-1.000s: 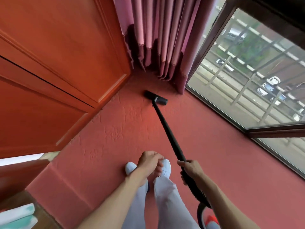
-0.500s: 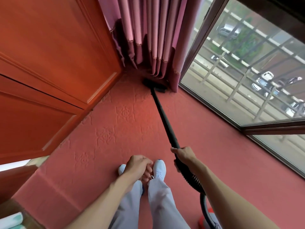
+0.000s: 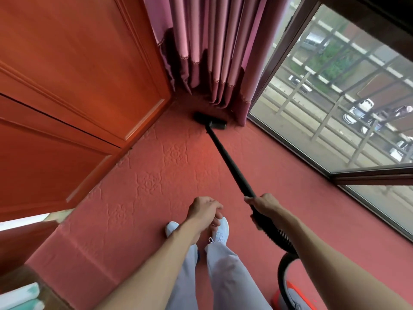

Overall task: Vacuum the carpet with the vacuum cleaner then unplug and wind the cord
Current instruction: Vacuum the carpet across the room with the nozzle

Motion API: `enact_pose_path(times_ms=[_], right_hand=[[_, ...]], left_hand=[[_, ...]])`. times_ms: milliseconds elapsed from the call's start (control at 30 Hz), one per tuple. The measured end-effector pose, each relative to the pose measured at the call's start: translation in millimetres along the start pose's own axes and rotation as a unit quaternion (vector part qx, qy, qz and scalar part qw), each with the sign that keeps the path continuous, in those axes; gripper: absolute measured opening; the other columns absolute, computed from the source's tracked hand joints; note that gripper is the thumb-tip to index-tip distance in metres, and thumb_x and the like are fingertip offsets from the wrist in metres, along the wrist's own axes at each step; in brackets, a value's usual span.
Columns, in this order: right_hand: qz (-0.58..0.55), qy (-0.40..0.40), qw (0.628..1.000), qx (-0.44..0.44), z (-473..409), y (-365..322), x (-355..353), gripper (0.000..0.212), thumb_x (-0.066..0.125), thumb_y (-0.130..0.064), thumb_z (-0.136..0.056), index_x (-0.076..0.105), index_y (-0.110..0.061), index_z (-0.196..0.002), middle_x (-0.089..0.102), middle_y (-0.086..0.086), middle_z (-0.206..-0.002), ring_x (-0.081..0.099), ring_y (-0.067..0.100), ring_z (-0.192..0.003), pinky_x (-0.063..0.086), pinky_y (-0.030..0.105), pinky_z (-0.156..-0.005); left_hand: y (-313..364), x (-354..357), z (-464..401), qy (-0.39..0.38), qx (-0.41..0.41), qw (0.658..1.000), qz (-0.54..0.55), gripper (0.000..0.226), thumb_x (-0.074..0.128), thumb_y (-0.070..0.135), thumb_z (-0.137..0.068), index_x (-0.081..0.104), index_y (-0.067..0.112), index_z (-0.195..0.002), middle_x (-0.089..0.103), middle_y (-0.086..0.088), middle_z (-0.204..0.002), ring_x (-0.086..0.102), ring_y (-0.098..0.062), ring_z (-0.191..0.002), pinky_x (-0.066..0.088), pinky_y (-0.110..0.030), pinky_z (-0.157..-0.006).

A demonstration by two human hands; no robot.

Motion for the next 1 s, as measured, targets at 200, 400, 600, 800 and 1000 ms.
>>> enact_pose_path(times_ms=[200, 400, 600, 800, 1000], right_hand=[[-0.04, 0.003, 0.999, -0.009, -38.2, -46.5, 16.8, 0.032, 0.066, -0.026, -0.089, 0.047, 0.0, -0.087, 0.054, 0.014, -0.049, 0.055, 0.029, -0.047, 0.049, 0.041, -0.053], [0.027, -0.016, 0.999, -0.017, -13.3, -5.2, 24.9, 0.031, 0.063, -0.025, -0.091, 0.049, 0.003, -0.089, 0.054, 0.015, -0.043, 0.05, 0.024, -0.029, 0.043, 0.025, -0.037], [0.126, -0.072, 0.989, -0.009, 35.5, 73.5, 9.4, 0.028, 0.063, -0.022, -0.089, 0.05, -0.001, -0.076, 0.052, 0.012, -0.046, 0.048, 0.021, -0.036, 0.038, 0.027, -0.041], [0.24, -0.066, 0.968, -0.014, 44.8, 55.7, -35.6, 0.028, 0.067, -0.024, -0.086, 0.055, -0.003, -0.072, 0.053, 0.006, -0.048, 0.05, 0.02, -0.038, 0.038, 0.024, -0.043], [0.233, -0.033, 0.971, -0.026, 22.3, 13.5, -17.6, 0.033, 0.061, -0.026, -0.09, 0.053, 0.006, -0.085, 0.055, 0.014, -0.046, 0.049, 0.021, -0.032, 0.041, 0.024, -0.04]], left_hand=[[-9.4, -13.1, 4.2, 0.0, -0.005, 1.0, 0.024, 0.011, 0.052, 0.005, -0.085, 0.062, 0.0, -0.085, 0.056, -0.01, -0.06, 0.047, -0.021, -0.046, 0.04, -0.027, -0.049], [-23.5, -26.7, -1.3, 0.021, -0.025, 0.999, 0.028, 0.012, 0.051, 0.006, -0.087, 0.062, 0.003, -0.083, 0.057, -0.01, -0.061, 0.05, -0.021, -0.049, 0.043, -0.026, -0.048], [-22.9, -15.2, 7.6, 0.023, -0.035, 0.999, 0.022, 0.009, 0.052, 0.008, -0.081, 0.06, 0.006, -0.077, 0.054, -0.009, -0.06, 0.045, -0.02, -0.044, 0.04, -0.026, -0.048], [-12.2, -12.7, 12.9, 0.029, -0.024, 0.999, 0.012, 0.009, 0.053, 0.011, -0.082, 0.061, 0.007, -0.08, 0.059, -0.007, -0.061, 0.049, -0.02, -0.045, 0.046, -0.027, -0.05], [-12.9, -10.1, 11.0, 0.042, -0.021, 0.999, 0.027, 0.014, 0.051, 0.009, -0.083, 0.062, 0.01, -0.075, 0.059, -0.009, -0.062, 0.05, -0.02, -0.044, 0.046, -0.027, -0.049]])
Point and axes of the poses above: each hand's wrist, its own z-axis away from the middle knuckle, its own x-axis out of the palm, y = z × x, the point moved 8 cm from there along -z, towards the middle knuckle
